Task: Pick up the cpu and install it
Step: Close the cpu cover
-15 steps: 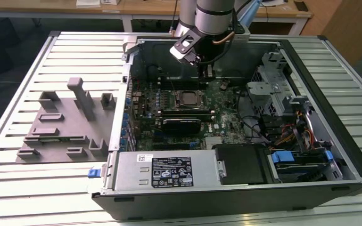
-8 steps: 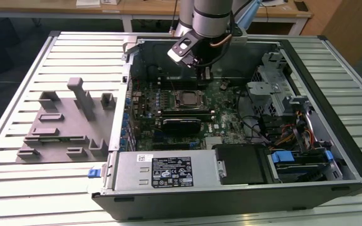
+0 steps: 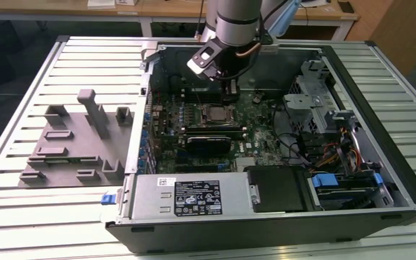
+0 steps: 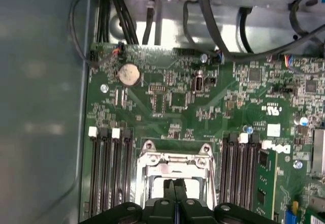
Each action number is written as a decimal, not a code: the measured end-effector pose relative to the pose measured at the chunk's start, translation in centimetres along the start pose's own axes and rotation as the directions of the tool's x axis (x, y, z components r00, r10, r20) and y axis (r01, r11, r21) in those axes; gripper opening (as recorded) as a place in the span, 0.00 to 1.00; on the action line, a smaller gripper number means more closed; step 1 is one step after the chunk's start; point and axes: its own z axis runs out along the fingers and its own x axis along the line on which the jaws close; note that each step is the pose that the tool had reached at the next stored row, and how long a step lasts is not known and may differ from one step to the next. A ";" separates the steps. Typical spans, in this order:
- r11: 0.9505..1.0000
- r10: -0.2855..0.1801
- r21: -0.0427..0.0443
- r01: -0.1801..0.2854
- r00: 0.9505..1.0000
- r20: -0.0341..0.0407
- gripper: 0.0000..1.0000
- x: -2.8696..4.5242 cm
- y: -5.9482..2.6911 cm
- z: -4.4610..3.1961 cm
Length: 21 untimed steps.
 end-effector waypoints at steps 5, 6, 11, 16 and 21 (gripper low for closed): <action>1.000 0.000 0.000 0.000 1.000 0.000 0.11 0.03 -0.90 0.33; 1.000 0.000 0.000 0.000 1.000 0.000 0.11 0.04 -1.04 0.39; 1.000 0.000 0.000 0.000 1.000 0.000 0.11 0.06 -1.53 0.74; 1.000 -0.001 0.000 0.001 1.000 0.000 0.11 0.07 -1.69 1.00; 0.998 -0.066 -0.001 0.066 0.998 0.000 0.11 0.07 -1.69 1.01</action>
